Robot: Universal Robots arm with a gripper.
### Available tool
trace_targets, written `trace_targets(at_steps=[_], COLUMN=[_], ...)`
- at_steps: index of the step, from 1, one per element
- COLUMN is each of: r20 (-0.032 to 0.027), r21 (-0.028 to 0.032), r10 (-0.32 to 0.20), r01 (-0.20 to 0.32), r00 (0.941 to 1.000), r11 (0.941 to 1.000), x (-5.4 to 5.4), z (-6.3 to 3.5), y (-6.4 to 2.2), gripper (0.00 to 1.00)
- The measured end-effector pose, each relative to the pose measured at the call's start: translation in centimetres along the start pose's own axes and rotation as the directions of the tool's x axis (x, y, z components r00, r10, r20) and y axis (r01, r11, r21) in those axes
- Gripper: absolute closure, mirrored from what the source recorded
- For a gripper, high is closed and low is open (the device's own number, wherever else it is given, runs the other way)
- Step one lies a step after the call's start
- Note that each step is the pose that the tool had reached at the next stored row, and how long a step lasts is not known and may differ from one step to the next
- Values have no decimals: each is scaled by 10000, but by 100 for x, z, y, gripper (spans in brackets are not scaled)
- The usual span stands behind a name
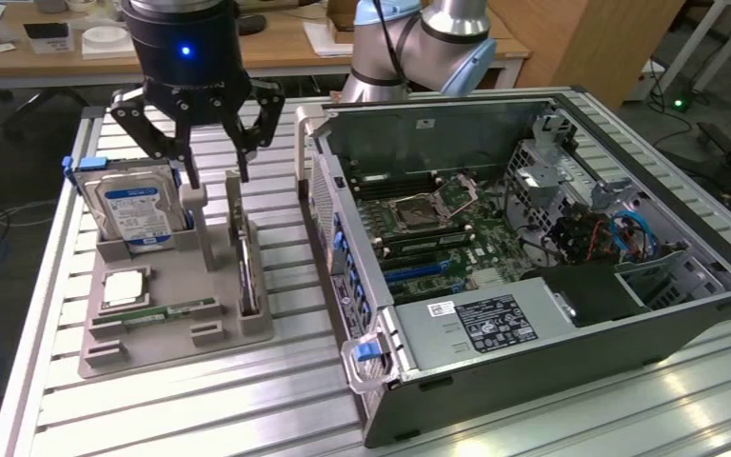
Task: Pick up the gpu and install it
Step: 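Pick up the gpu and move the gpu toward the slot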
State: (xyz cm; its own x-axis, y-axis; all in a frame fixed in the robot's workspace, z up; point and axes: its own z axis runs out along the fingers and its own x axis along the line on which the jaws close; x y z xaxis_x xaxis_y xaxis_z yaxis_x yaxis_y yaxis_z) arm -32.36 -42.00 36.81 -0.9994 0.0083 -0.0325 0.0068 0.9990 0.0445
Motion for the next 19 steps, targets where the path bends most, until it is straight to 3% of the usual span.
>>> trace_targets(at_steps=[10, 19], r20=[9, 59], r21=[-2, -2], r10=[0, -3], r01=[0, 3], r00=[10000, 10000], r11=[10000, 10000], x=[-2, -1], z=[75, 135], y=[-3, -6], gripper=[47, 47])
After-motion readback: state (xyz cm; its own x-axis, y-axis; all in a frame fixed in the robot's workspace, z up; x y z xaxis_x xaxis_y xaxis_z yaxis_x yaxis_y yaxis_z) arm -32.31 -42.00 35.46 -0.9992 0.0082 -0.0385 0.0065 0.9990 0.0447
